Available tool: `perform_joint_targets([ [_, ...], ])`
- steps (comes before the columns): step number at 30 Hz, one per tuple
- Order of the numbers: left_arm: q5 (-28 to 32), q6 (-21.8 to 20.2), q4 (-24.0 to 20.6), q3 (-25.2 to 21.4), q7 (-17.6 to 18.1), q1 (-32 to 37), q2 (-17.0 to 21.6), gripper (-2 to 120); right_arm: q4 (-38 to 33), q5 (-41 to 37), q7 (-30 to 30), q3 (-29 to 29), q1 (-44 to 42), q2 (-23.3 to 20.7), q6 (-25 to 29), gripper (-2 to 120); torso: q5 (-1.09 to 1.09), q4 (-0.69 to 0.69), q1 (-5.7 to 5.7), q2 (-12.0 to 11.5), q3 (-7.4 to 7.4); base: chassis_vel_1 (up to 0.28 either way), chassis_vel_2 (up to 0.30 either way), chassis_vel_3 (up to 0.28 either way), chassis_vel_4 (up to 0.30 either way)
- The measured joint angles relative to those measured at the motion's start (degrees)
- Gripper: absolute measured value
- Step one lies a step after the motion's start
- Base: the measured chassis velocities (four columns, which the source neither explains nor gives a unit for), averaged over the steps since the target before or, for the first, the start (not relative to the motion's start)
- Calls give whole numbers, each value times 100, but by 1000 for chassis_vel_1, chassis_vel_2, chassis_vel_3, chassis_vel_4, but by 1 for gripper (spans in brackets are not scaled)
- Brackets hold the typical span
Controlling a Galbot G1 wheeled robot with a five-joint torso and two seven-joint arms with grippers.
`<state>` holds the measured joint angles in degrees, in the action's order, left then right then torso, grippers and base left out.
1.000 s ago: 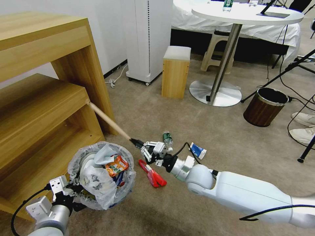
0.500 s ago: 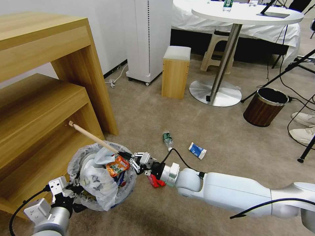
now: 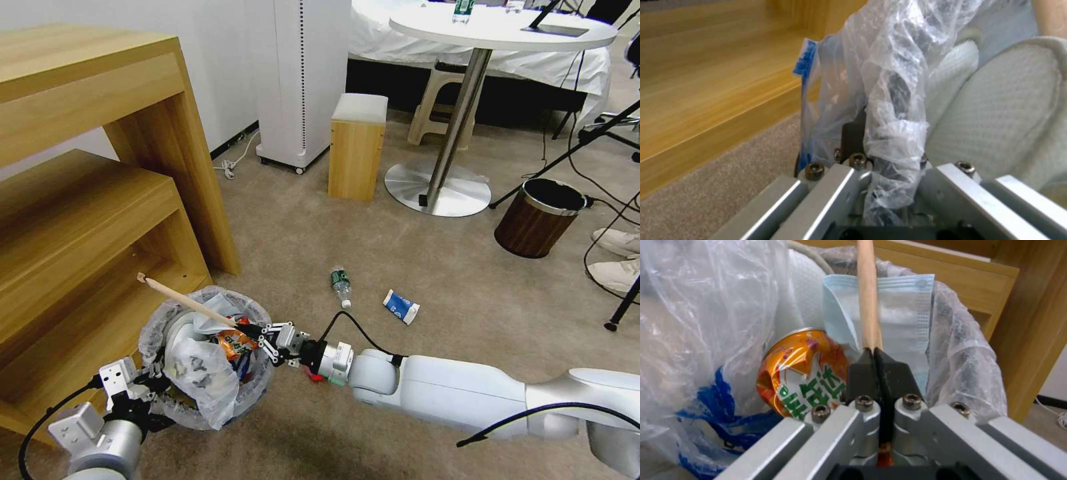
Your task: Pick up the trash bin and place the garbage on the floor into it.
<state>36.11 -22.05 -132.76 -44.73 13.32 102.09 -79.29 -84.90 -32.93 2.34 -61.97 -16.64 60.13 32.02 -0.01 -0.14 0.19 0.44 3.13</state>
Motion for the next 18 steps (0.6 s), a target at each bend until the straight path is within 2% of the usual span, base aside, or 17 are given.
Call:
perform_joint_targets([
  [5,24,-1,10,4,0,-27,11,0,5,21,12,-28,0,-37,-60,0,0,0,0,0,0,0,0,0,0],
  [6,25,-1,15,5,1,-31,14,0,-2,21,15,-28,-1,-47,-66,6,1,0,0,0,0,0,0,0,0],
  [7,25,-1,15,5,1,-31,14,0,-2,21,15,-28,-1,-47,-66,6,1,0,0,0,0,0,0,0,0],
  [10,47,-1,51,1,5,-72,44,0,-67,11,15,-18,5,-118,-90,20,1,0,0,0,0,0,0,0,0],
  [11,47,-1,51,1,5,-72,44,0,-67,11,15,-18,5,-118,-90,20,1,0,0,0,0,0,0,0,0],
  [13,66,-6,90,1,6,-99,59,0,-159,9,-2,-10,30,-190,-95,30,0,-1,0,0,0,0,0,0,0],
  [15,66,-8,98,1,8,-102,59,0,-182,7,-5,-5,34,-209,-97,34,0,0,0,0,0,0,0,0,0],
  [17,66,-13,108,8,9,-108,56,0,-226,0,-2,24,30,-221,-98,46,0,0,0,0,0,0,0,0,0],
  [18,66,-13,108,8,9,-108,56,0,-226,0,-2,24,30,-221,-98,46,0,0,0,0,0,0,0,0,0],
])
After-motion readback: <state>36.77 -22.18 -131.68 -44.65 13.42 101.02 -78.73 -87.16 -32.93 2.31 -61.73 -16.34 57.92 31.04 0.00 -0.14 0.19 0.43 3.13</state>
